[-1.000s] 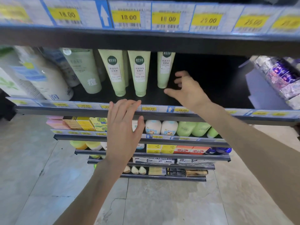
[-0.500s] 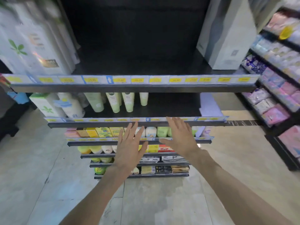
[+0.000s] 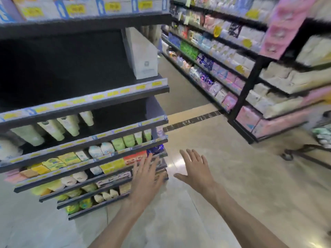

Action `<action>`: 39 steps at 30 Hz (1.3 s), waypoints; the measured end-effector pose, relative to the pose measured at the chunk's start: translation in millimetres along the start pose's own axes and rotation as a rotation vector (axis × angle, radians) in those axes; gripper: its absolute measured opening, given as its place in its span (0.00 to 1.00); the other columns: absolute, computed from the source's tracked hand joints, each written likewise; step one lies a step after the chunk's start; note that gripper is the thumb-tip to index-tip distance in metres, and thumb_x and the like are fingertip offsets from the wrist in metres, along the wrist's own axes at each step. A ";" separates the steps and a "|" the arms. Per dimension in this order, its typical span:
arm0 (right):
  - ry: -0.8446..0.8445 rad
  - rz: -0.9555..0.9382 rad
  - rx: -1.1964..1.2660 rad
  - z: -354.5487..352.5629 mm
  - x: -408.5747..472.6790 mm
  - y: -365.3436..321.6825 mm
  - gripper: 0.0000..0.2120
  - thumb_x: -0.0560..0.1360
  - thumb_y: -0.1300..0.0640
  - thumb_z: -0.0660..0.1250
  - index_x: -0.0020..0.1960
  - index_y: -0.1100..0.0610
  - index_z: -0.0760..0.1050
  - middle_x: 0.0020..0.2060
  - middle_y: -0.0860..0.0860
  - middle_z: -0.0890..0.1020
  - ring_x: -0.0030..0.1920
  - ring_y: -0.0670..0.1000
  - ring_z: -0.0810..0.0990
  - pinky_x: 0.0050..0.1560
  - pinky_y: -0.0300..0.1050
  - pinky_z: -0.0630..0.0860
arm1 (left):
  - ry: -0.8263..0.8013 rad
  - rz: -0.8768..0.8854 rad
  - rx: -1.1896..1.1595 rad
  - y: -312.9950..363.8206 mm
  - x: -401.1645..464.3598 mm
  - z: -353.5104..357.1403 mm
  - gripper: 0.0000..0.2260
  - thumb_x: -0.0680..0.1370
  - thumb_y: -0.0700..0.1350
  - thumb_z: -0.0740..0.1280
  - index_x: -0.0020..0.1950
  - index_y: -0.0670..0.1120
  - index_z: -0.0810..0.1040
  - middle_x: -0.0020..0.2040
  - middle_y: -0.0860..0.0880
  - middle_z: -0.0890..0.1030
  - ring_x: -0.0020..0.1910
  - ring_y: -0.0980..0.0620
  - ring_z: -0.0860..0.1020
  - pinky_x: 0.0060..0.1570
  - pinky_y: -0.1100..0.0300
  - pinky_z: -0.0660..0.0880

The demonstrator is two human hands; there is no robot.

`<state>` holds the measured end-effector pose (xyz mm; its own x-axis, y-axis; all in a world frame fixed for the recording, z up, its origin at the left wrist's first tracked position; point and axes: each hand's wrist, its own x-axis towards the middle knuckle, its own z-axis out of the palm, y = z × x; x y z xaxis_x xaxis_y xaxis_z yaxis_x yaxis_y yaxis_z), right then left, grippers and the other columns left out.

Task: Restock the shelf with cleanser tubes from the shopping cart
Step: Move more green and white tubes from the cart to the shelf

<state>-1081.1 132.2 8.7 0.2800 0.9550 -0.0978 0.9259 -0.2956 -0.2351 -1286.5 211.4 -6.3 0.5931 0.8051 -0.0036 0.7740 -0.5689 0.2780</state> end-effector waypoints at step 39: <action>0.105 1.055 0.057 -158.9 -125.3 749.3 0.44 0.77 0.26 0.54 0.84 0.49 0.47 0.83 0.54 0.53 0.83 0.58 0.48 0.80 0.62 0.51 | -0.388 1.026 -0.019 784.1 374.3 257.1 0.33 0.82 0.67 0.44 0.82 0.53 0.64 0.82 0.47 0.63 0.83 0.44 0.58 0.79 0.38 0.55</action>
<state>-382.1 -205.0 -1.5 0.9577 0.2113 -0.1956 0.1893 -0.9739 -0.1254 -400.7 23.5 -36.7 0.9853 -0.1589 -0.0631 -0.1289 -0.9328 0.3366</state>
